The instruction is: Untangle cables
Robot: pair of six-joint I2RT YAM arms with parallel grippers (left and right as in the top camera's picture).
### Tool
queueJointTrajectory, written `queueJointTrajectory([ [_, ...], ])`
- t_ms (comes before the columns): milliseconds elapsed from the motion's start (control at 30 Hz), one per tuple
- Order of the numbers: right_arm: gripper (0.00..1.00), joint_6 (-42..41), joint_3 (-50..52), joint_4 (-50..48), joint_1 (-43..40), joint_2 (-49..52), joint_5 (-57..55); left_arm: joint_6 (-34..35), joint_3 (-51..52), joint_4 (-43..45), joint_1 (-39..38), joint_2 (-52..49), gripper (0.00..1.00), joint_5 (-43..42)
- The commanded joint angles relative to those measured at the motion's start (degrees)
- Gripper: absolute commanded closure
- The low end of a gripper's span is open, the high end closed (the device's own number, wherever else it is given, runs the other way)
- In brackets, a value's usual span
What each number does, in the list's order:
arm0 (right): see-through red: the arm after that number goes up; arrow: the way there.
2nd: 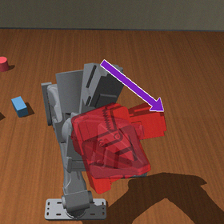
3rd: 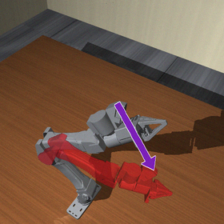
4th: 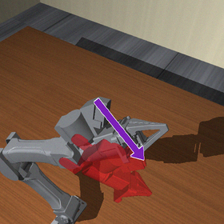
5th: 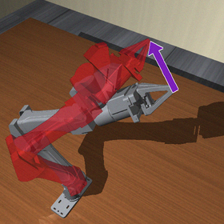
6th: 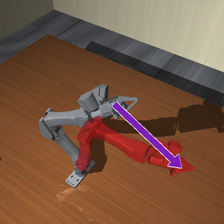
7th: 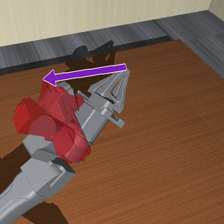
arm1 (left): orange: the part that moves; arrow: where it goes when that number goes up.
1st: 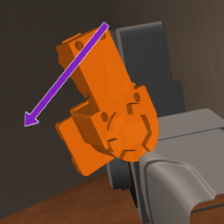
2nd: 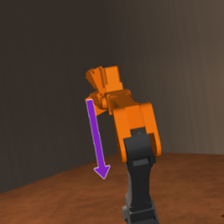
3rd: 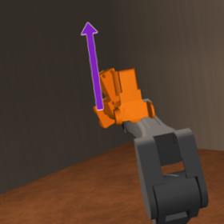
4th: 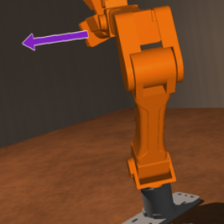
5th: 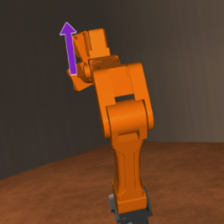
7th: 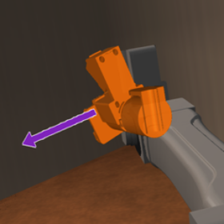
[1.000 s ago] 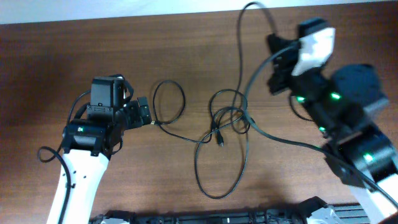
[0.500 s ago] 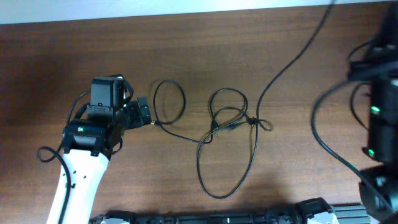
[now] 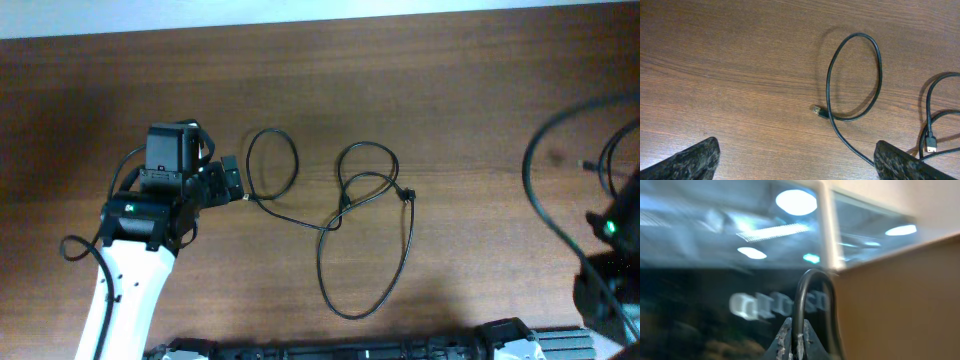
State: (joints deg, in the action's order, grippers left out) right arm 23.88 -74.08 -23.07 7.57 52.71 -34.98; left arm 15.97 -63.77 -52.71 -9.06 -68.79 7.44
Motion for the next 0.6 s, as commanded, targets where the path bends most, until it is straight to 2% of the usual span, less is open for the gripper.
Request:
queueJointTrajectory([
  [0,0.96,11.9,-0.5,-0.1,-7.2,6.5,-18.2,-0.9,-0.8,0.1,0.3,0.3,0.01,-0.4],
  [300,0.96,10.2,-0.5,0.2,-29.0,24.1,-39.2,-0.9,-0.8,0.1,0.3,0.3,0.01,-0.4],
  [567,0.96,2.5,-0.4,0.3,-40.4,32.2,-54.9,-0.9,-0.8,0.1,0.3,0.3,0.01,-0.4],
])
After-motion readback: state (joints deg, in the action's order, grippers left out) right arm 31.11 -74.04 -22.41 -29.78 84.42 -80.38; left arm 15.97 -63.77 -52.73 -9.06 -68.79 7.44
